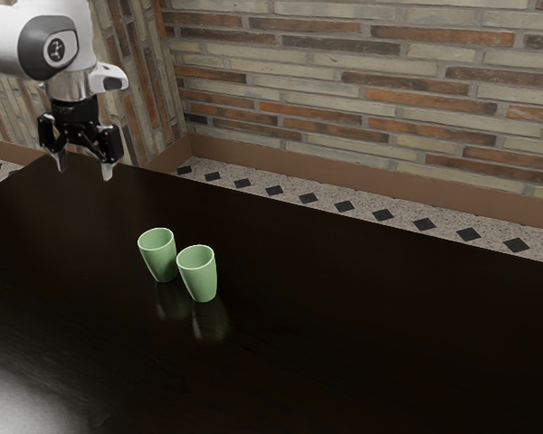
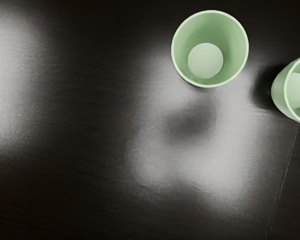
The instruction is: Place the left cup onto the right cup
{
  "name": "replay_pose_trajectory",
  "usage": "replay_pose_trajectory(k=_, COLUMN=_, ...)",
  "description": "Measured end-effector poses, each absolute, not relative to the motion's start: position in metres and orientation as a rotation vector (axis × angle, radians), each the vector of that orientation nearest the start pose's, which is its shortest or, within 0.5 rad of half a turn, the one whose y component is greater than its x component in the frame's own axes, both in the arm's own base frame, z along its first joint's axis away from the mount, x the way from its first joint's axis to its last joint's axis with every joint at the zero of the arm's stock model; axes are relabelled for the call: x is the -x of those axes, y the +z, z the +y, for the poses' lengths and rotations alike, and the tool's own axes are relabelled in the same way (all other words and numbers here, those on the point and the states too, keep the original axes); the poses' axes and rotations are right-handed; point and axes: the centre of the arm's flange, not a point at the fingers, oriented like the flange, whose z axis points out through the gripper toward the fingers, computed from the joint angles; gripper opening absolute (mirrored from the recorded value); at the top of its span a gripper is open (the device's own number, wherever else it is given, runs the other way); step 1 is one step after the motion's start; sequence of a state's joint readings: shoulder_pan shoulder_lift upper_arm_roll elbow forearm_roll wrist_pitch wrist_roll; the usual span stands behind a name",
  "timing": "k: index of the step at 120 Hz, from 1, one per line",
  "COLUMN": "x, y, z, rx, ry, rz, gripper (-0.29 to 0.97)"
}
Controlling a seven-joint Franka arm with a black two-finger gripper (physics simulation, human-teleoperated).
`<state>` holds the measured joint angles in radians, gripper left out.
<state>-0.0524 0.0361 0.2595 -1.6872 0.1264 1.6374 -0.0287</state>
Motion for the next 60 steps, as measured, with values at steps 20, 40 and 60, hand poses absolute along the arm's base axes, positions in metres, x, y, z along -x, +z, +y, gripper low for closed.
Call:
replay_pose_trajectory(k=20, x=-0.557, y=0.524, z=0.134, rx=2.999, ry=0.177, rz=-0.358, gripper=0.68)
replay_pose_trajectory(k=40, x=-0.567, y=0.494, z=0.138, rx=3.013, ry=0.171, rz=-0.385, gripper=0.68)
replay_pose_trajectory(k=60, x=-0.576, y=0.465, z=0.146, rx=3.030, ry=0.191, rz=-0.435, gripper=0.68)
